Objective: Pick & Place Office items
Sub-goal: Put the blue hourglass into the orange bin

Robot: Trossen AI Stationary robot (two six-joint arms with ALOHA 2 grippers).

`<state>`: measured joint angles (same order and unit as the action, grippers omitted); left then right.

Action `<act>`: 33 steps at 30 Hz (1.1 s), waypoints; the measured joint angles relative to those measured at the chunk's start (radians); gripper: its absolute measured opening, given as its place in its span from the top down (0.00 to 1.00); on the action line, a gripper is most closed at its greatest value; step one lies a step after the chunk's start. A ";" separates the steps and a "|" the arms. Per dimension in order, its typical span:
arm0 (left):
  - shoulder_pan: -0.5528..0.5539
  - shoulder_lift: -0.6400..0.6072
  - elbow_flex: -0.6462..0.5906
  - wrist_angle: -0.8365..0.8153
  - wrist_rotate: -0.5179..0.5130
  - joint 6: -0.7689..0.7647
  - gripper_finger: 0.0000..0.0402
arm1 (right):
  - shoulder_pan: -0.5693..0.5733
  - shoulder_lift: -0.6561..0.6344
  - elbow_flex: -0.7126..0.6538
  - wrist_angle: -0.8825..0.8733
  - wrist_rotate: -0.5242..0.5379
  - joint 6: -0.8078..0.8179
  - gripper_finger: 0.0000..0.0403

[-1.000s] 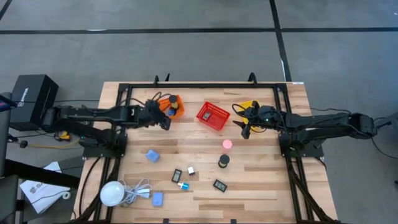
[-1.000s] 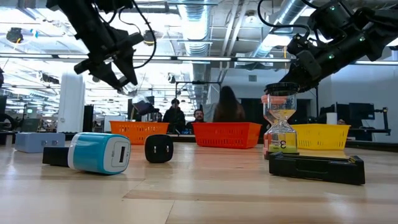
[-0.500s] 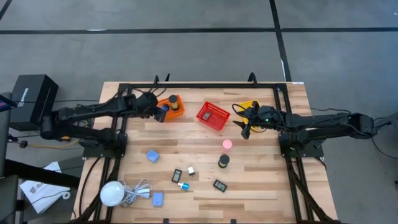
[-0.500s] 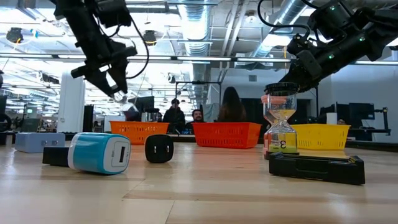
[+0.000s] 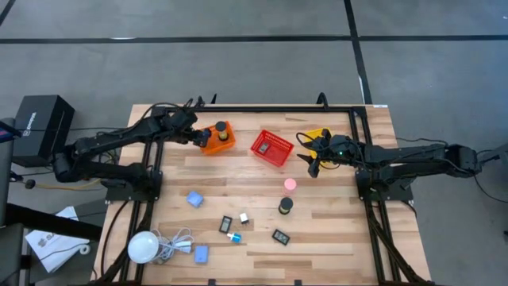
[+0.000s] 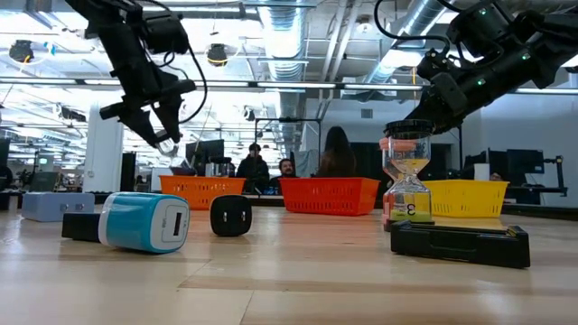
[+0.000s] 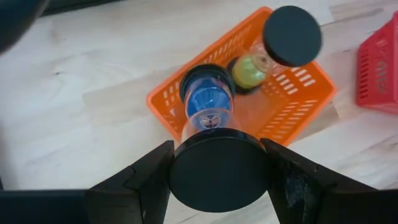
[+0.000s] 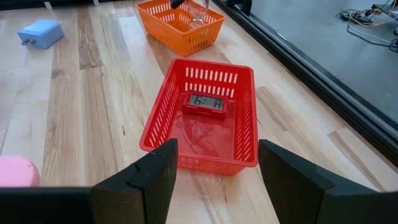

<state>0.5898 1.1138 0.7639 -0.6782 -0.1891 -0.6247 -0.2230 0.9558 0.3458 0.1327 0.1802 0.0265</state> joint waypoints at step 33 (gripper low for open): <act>0.135 0.446 0.383 -0.312 0.161 0.306 0.47 | 0.000 0.000 0.000 0.002 0.000 -0.008 0.47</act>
<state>0.7252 1.5595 1.1465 -0.9900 -0.0277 -0.3187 -0.2230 0.9558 0.3458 0.1349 0.1802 0.0185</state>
